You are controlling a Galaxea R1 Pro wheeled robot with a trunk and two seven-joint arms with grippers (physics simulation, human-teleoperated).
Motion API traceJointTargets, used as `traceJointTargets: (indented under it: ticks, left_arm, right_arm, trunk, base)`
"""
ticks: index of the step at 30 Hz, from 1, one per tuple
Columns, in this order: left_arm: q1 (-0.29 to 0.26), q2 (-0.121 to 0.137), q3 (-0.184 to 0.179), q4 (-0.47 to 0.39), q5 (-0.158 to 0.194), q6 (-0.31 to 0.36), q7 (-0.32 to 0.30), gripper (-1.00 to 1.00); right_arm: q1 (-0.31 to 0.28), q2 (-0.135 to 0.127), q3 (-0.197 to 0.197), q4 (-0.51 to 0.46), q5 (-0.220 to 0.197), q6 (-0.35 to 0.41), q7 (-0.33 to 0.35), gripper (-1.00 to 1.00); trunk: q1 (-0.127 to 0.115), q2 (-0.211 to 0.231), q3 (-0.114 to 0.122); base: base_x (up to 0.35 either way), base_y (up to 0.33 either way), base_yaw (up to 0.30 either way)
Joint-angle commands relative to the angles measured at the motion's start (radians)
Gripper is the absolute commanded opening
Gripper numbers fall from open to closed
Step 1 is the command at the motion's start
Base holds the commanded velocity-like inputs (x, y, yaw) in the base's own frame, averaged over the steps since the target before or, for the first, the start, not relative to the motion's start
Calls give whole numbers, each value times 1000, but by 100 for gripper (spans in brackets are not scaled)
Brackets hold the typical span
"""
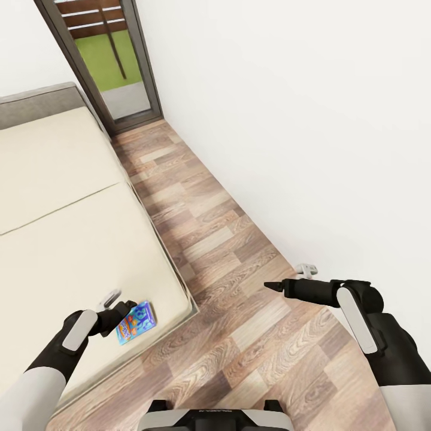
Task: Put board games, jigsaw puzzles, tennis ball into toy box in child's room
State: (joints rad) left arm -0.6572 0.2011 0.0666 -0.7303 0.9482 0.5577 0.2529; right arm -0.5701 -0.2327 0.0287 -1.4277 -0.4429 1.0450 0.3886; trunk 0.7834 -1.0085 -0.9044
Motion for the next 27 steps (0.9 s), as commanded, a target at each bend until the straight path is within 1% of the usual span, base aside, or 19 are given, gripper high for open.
traceJointTargets:
  ticks: [1,21,27]
  left_arm:
    - [0,0,1,-1,7,5,9,100]
    - [1,0,1,-1,7,5,9,100]
    - [1,0,1,-1,7,5,9,100]
  right_arm:
    - [-1,-1,0,0,10,2,10,100]
    - [-1,-1,0,0,10,2,10,100]
    - [-1,0,0,0,10,2,10,100]
  trunk:
    - [0,-1,-1]
    - [0,-1,-1]
    - [0,-1,-1]
  base:
    - [-26,-13,0]
    - [-7,-4,-1]
    - [-1,0,-96]
